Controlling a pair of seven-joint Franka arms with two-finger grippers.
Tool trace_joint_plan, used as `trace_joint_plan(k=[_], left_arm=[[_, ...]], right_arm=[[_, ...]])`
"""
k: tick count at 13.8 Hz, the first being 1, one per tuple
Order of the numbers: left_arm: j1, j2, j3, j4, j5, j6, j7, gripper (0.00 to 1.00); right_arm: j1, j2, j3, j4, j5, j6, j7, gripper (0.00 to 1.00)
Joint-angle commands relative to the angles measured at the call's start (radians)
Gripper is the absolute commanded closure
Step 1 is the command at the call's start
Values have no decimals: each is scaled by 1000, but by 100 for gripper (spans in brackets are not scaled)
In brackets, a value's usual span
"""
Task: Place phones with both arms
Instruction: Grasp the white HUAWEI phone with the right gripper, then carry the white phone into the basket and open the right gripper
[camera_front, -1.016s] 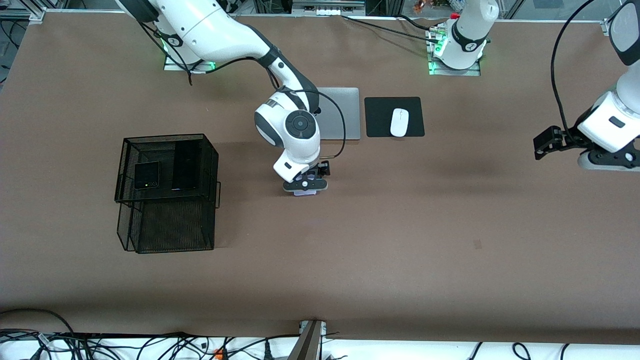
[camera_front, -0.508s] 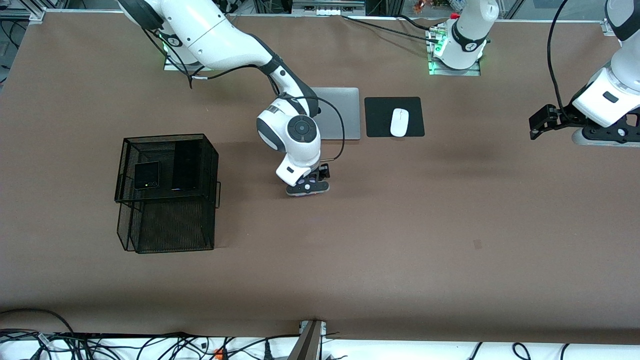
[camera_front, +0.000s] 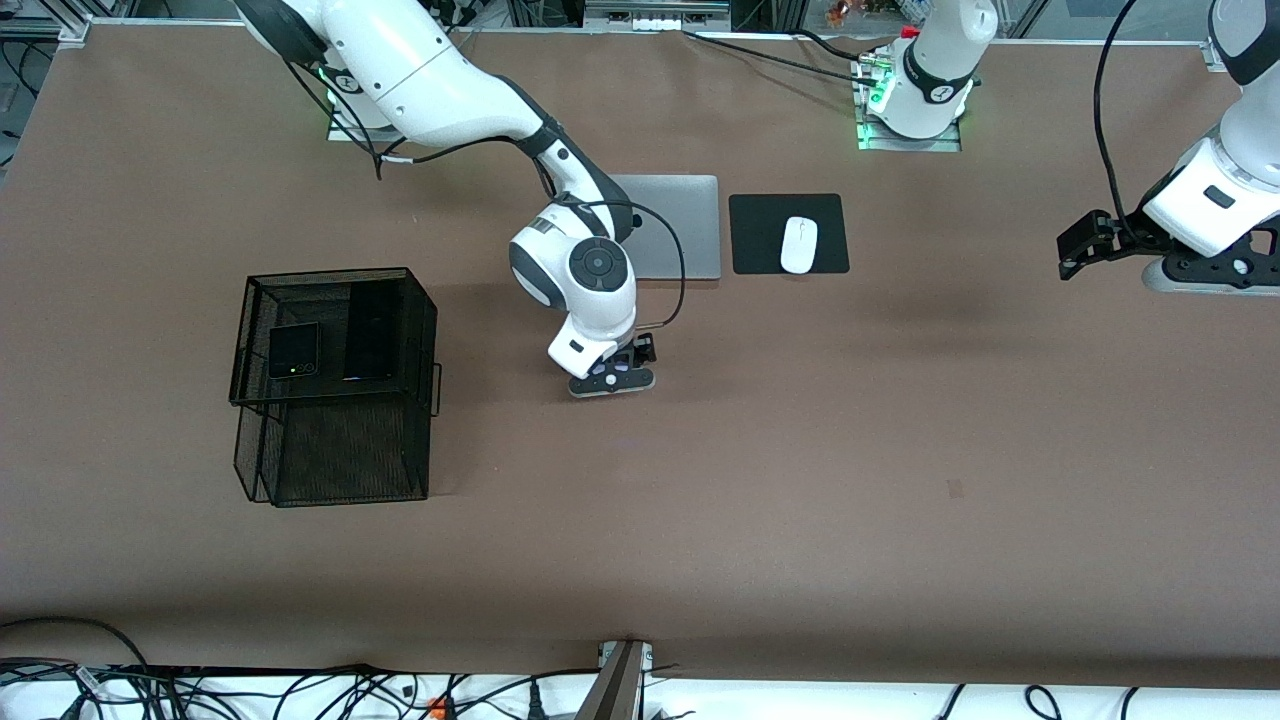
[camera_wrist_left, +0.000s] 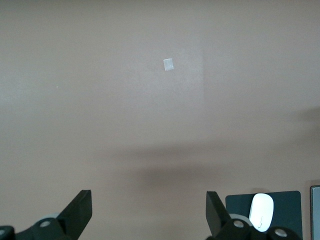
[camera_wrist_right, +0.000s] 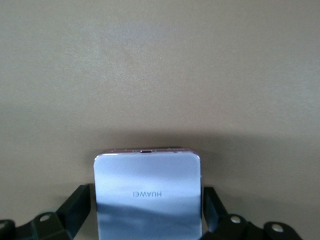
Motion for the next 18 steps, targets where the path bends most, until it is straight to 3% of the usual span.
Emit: trace_joint_plan(k=[1, 2, 3, 5, 9, 14, 18], left_arm=[[-1, 0, 4, 5, -21, -10, 0, 0], [-3, 0, 4, 5, -21, -10, 0, 0], [-3, 0, 3, 5, -21, -10, -1, 0], [-6, 1, 3, 8, -21, -10, -3, 0], [-6, 3, 3, 12, -21, -10, -1, 0], [-8, 6, 3, 14, -21, -10, -4, 0], [-11, 6, 3, 15, -21, -10, -4, 0]], right_arm=[[-4, 6, 4, 10, -7, 16, -4, 37], [-1, -3, 4, 18, -6, 7, -5, 70], [-1, -24, 4, 21, -3, -10, -10, 81], [-4, -89, 4, 36, 26, -108, -10, 81], [-49, -231, 4, 172, 131, -422, -25, 81], [-311, -359, 4, 180, 170, -602, -212, 81], [-534, -365, -7, 182, 204, -618, -548, 81]])
